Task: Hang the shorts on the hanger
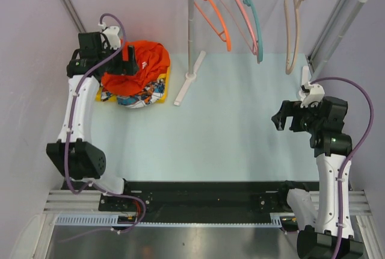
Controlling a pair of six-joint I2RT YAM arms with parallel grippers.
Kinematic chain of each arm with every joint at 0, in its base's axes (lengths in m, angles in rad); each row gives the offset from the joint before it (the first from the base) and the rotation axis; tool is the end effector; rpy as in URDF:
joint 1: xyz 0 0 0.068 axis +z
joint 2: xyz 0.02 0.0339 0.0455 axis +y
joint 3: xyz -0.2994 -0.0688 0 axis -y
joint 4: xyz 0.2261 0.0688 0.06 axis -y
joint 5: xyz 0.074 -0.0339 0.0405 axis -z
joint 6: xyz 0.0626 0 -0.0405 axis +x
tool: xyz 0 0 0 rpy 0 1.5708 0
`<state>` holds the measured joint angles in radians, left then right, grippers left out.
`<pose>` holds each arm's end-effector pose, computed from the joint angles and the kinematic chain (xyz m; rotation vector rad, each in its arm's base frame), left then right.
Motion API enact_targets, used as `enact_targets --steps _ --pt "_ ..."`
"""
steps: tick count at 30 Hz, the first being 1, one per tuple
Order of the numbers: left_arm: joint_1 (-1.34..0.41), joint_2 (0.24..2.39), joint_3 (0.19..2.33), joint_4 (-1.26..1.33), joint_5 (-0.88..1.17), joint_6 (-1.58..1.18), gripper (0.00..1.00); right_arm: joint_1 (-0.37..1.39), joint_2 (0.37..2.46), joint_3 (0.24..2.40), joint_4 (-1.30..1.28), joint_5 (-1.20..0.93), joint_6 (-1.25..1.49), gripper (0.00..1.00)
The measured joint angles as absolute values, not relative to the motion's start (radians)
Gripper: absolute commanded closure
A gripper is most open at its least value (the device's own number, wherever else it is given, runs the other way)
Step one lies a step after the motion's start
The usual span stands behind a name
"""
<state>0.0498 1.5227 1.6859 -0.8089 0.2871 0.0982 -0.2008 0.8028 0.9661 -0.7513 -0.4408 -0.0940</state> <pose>0.3265 -0.0015 0.4278 0.2108 2.1856 -0.2350 0.1367 -0.0006 0.3524 -0.1391 2.1059 0.2997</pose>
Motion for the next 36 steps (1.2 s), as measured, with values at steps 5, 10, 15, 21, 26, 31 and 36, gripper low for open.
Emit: enact_targets --steps 5,10,15,21,26,31,36 --pt "0.017 1.700 1.858 -0.764 0.230 0.099 0.00 -0.201 0.783 0.956 -0.765 -0.430 -0.129 0.00" --pt "-0.033 1.903 2.031 -0.741 0.175 0.125 0.00 -0.201 0.760 0.956 -0.791 -0.417 -0.166 0.00" --pt "-0.105 2.041 2.064 -0.744 0.098 0.186 0.00 -0.202 0.743 0.955 -0.803 -0.405 -0.200 0.00" --pt "-0.163 2.165 2.064 -0.746 0.001 0.236 0.07 -0.202 0.748 0.955 -0.806 -0.404 -0.216 0.00" --pt "-0.167 2.221 2.065 -0.749 -0.070 0.266 0.50 -0.202 0.751 0.953 -0.807 -0.400 -0.223 0.00" --pt "-0.161 2.229 2.094 -0.783 -0.084 0.293 0.96 -0.202 0.749 0.953 -0.809 -0.400 -0.230 0.00" --pt "-0.154 2.198 2.162 -0.850 -0.057 0.282 1.00 -0.202 0.740 0.954 -0.821 -0.421 -0.229 0.00"
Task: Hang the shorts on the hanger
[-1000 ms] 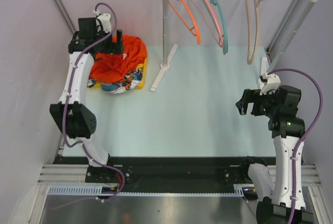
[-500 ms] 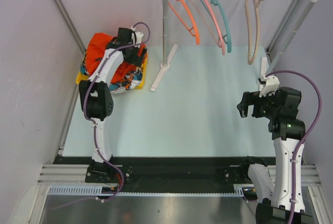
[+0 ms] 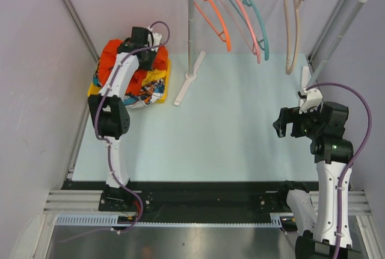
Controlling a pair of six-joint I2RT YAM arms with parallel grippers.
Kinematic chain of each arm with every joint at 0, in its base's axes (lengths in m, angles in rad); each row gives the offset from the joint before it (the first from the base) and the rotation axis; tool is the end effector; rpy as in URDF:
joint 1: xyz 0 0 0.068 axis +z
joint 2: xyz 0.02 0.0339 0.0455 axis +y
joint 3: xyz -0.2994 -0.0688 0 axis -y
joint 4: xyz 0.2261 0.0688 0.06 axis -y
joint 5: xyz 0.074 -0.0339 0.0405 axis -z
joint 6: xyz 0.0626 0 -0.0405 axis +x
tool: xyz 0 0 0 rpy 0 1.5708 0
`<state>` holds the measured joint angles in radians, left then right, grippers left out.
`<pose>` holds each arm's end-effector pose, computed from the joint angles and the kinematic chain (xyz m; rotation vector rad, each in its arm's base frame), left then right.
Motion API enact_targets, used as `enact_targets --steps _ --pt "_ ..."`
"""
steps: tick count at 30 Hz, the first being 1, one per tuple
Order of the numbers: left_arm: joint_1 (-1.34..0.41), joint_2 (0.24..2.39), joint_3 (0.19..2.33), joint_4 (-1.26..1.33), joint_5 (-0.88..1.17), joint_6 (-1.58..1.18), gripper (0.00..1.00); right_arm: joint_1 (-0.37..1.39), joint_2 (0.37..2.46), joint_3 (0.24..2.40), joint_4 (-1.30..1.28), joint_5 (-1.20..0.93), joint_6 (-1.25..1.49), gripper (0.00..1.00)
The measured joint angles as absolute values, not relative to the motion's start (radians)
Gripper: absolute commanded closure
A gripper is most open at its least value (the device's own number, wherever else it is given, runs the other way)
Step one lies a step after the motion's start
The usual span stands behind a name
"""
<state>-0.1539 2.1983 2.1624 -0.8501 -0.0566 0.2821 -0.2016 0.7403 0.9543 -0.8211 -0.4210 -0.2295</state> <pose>0.5047 -0.0747 0.3020 0.5076 2.4060 0.1256 0.1177 0.0021 0.3473 -0.2654 2.1086 0.2046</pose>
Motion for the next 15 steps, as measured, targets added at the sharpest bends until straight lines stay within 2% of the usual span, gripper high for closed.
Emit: enact_targets --steps 4,11,15 --pt "-0.148 2.099 2.187 -0.903 -0.019 0.278 1.00 -0.202 0.716 0.965 -0.834 -0.461 -0.232 0.00" --pt "-0.155 1.912 2.411 -0.967 0.084 0.250 1.00 -0.201 0.648 1.011 -0.852 -0.603 -0.263 0.00" --pt "-0.195 1.780 2.437 -0.968 0.139 0.225 1.00 -0.201 0.617 1.032 -0.866 -0.677 -0.282 0.00"
